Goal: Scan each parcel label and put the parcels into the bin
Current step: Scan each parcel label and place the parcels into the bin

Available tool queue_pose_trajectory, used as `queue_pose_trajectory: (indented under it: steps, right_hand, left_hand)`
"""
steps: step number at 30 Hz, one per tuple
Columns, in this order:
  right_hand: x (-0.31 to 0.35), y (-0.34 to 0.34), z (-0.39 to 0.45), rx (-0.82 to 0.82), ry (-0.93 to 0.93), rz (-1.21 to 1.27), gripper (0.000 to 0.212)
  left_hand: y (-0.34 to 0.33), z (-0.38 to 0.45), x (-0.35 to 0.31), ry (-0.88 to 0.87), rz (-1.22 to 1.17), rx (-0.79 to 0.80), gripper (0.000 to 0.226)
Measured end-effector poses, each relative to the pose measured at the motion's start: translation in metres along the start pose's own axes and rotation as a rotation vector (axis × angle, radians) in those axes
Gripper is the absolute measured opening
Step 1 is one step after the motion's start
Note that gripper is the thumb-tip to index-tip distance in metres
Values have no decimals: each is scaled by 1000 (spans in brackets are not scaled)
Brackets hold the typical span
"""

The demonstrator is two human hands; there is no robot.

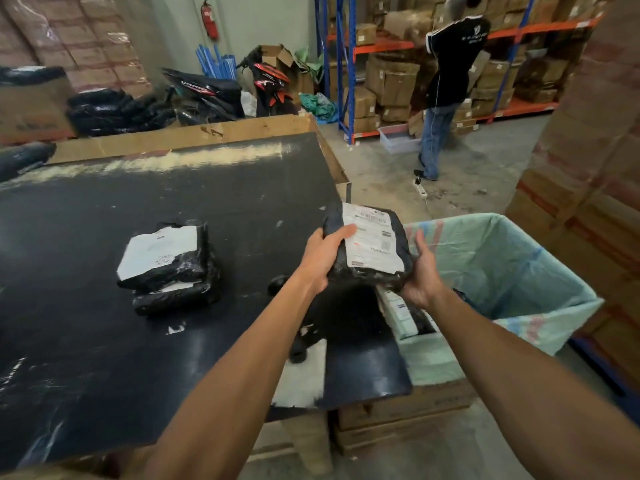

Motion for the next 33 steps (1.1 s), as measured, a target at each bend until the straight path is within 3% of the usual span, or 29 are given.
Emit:
queue_pose_trajectory:
  steps: [4, 7, 9, 11, 13, 15, 19, 27, 33]
  right_hand:
    - [28, 71, 16, -136, -61, -203, 48]
    - [42, 130, 17, -259, -112, -288, 41]
    - [56, 173, 20, -358, -134, -364, 37]
    - [73, 221, 23, -553, -148, -558, 44]
    - [89, 253, 24, -708, -190, -853, 67]
    - [101, 275, 30, -737, -271, -1168, 85]
    - [88, 296, 49, -620, -409, -1515, 85]
    - [22, 313, 85, -467, -543, -1218, 75]
    - [28, 329, 77, -487, -667, -1527, 63]
  left_hand:
    - [-44, 43, 41, 76, 342, -15, 51]
    - [-54, 71, 42, -147, 762, -157, 48]
    - [-61, 86, 45, -305, 1035, -168, 48]
    - [-58, 96, 58, -358, 1260, -109, 52]
    - [-50, 102, 73, -344, 1436, -80, 58]
    - [-47, 108, 81, -372, 1495, -128, 60]
    - [-47, 113, 86, -412, 1509, -175, 59]
    - [-40, 116, 87, -404, 1524, -205, 61]
    - [-38, 117, 88, -406, 1517, -217, 60]
Point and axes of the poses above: each hand's wrist, its own z-axis towards the middle knuckle, its own y-axis out of the back of the hand, x = y × z, the point moved 9 cm from there along z, towards the middle knuckle, and after that the axes turned 15 degrees about -z, right-handed, at the moved point
